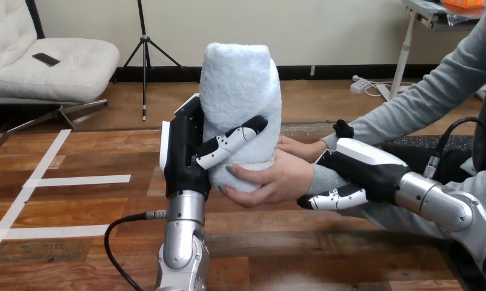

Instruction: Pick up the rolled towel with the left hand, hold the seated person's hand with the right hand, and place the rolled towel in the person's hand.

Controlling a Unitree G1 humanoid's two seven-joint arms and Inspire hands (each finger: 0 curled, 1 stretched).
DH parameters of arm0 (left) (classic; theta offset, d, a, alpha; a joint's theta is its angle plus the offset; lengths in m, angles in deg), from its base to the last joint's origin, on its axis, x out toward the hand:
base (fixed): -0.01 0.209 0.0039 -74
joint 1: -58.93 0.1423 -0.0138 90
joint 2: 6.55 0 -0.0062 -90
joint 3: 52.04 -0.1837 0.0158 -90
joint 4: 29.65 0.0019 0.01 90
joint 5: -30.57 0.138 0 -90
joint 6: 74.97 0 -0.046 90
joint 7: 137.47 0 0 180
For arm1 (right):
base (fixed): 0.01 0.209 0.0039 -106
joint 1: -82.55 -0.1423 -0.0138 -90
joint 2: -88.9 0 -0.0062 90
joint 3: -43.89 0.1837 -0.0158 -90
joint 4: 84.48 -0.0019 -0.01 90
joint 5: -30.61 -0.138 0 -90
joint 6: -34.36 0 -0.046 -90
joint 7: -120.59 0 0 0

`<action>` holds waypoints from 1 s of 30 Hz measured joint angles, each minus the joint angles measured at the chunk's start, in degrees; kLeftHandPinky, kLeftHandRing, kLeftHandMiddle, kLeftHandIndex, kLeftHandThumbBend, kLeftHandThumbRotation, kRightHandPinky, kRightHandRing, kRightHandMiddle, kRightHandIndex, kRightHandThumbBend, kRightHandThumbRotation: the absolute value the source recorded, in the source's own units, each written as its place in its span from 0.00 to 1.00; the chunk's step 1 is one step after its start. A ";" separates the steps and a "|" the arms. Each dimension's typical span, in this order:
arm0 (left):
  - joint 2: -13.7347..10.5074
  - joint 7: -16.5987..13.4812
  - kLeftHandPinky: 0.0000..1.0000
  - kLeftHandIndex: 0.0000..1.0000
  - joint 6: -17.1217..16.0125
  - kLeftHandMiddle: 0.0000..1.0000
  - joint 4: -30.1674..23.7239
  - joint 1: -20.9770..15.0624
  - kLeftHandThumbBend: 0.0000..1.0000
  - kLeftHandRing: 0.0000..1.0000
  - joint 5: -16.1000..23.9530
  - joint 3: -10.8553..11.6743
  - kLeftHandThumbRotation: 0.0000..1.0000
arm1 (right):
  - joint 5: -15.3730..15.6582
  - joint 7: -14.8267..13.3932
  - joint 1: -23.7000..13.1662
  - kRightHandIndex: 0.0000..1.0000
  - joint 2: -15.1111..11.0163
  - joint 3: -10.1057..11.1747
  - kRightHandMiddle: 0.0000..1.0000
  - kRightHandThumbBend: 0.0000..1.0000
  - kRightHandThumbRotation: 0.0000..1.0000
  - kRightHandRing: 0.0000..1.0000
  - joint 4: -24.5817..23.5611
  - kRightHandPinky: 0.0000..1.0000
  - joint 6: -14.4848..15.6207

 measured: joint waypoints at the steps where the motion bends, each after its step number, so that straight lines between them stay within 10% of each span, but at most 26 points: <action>1: 0.02 0.00 0.34 0.42 0.00 0.42 0.00 0.02 0.66 0.39 0.00 -0.01 0.00 | 0.00 0.00 0.00 0.25 0.00 0.00 0.24 0.52 0.54 0.19 0.00 0.15 0.00; 30: 0.13 2.26 0.36 0.48 1.44 0.47 -0.20 0.40 0.68 0.42 -1.30 -0.50 0.05 | 0.05 0.01 0.01 0.25 -0.13 0.00 0.24 0.51 0.53 0.18 0.02 0.15 0.31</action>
